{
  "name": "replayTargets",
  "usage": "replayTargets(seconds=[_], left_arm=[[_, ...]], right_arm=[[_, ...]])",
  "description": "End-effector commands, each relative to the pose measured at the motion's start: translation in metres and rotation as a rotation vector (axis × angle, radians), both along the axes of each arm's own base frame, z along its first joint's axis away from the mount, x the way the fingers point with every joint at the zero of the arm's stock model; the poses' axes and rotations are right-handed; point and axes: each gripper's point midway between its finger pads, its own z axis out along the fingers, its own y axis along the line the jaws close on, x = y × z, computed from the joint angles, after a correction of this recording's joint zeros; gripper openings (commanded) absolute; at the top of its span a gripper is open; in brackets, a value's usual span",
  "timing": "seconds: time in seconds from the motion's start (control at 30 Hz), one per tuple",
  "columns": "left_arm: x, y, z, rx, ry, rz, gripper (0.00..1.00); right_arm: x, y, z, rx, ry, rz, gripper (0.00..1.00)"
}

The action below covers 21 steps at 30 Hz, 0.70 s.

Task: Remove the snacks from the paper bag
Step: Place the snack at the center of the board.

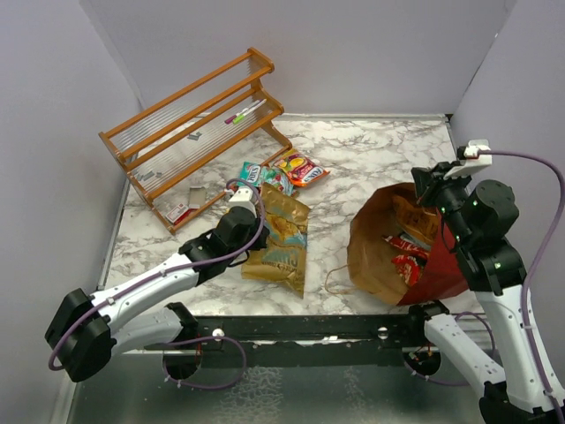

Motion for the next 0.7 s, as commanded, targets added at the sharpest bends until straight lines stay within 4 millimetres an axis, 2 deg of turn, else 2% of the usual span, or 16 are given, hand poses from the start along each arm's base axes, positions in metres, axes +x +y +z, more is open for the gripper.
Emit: replayTargets(seconds=[0.0, 0.1, 0.3, 0.43, 0.53, 0.6, 0.67], left_arm=[[-0.010, 0.010, -0.013, -0.001, 0.035, 0.018, 0.00], [-0.013, 0.008, -0.024, -0.024, 0.064, 0.027, 0.00], [-0.016, -0.026, -0.031, -0.125, 0.129, -0.060, 0.00], [-0.016, -0.035, -0.041, -0.106, 0.163, -0.099, 0.00], [-0.012, -0.026, -0.044, -0.052, 0.159, -0.072, 0.00], [-0.012, -0.013, -0.045, 0.003, 0.146, -0.044, 0.03], [-0.012, 0.001, -0.039, 0.047, 0.121, -0.015, 0.13]], right_arm=[[-0.003, 0.029, 0.040, 0.003, -0.126, 0.170, 0.02], [-0.003, 0.030, 0.037, 0.002, -0.126, 0.179, 0.02], [-0.005, 0.028, 0.034, -0.011, -0.118, 0.173, 0.02], [-0.006, 0.029, 0.035, -0.016, -0.118, 0.181, 0.02], [-0.007, 0.032, 0.036, -0.018, -0.120, 0.196, 0.02], [-0.007, 0.035, 0.035, -0.031, -0.123, 0.218, 0.02], [-0.009, 0.041, 0.035, -0.051, -0.132, 0.260, 0.02]])
